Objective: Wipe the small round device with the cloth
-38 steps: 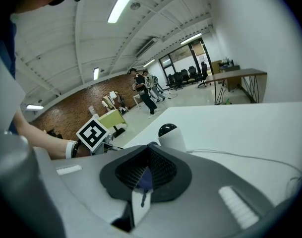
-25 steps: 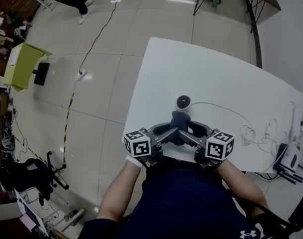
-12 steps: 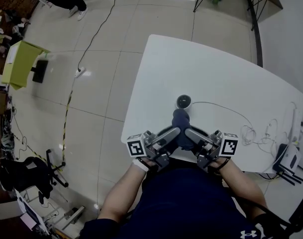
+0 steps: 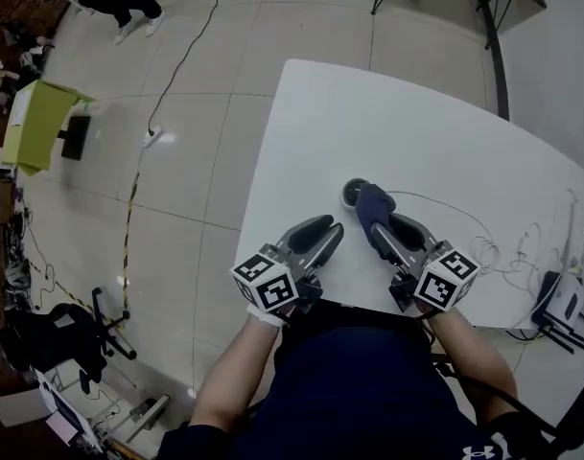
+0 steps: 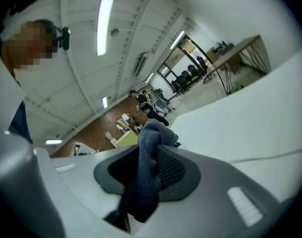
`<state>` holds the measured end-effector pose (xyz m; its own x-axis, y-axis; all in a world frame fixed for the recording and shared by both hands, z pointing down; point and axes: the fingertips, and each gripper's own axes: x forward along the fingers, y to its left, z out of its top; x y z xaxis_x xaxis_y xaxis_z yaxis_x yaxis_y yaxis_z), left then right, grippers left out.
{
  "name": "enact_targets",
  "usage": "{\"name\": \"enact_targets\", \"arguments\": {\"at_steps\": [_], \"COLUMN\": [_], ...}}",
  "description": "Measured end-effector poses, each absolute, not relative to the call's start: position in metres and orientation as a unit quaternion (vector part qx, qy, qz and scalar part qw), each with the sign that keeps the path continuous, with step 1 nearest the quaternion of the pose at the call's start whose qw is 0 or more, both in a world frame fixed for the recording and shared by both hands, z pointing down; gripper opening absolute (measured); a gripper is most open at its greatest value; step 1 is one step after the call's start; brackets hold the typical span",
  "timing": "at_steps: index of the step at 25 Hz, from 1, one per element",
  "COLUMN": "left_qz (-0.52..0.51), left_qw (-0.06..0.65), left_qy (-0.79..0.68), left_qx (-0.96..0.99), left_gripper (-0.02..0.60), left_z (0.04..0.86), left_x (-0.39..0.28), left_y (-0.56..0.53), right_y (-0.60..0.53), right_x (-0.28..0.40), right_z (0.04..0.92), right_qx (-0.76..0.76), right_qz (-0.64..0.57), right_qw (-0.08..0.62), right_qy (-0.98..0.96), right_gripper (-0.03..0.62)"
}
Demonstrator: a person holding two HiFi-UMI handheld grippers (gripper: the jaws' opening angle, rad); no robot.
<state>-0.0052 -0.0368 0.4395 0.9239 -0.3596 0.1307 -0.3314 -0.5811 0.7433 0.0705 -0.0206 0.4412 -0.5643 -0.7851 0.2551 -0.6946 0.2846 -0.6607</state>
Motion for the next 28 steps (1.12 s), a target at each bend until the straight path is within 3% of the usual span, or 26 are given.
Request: {"name": "enact_targets", "arguments": {"at_steps": [4, 10, 16, 22, 28], "left_qz": [0.086, 0.174, 0.201, 0.201, 0.231], "left_qw": [0.287, 0.153, 0.127, 0.145, 0.105], "left_qy": [-0.198, -0.206, -0.207, -0.221, -0.207], "left_qx": [0.933, 0.951, 0.949, 0.943, 0.945], "left_gripper": [0.126, 0.123, 0.115, 0.115, 0.115], "left_z": [0.436, 0.447, 0.455, 0.457, 0.464], "left_x": [0.014, 0.031, 0.04, 0.04, 0.05], "left_y": [-0.039, -0.053, -0.061, -0.066, -0.056], "right_y": [-0.039, -0.052, -0.069, -0.076, -0.075], "right_x": [0.068, 0.059, 0.067, 0.079, 0.102], "right_z": [0.441, 0.454, 0.456, 0.464, 0.485], "right_qx": [-0.471, -0.445, -0.45, -0.467, -0.488], "right_qz": [-0.323, -0.294, -0.299, -0.35, -0.403], "right_qw": [-0.002, -0.06, -0.042, 0.007, 0.056], "right_qy": [0.821, 0.844, 0.84, 0.812, 0.772], "right_gripper": [0.115, 0.114, 0.114, 0.114, 0.114]}}
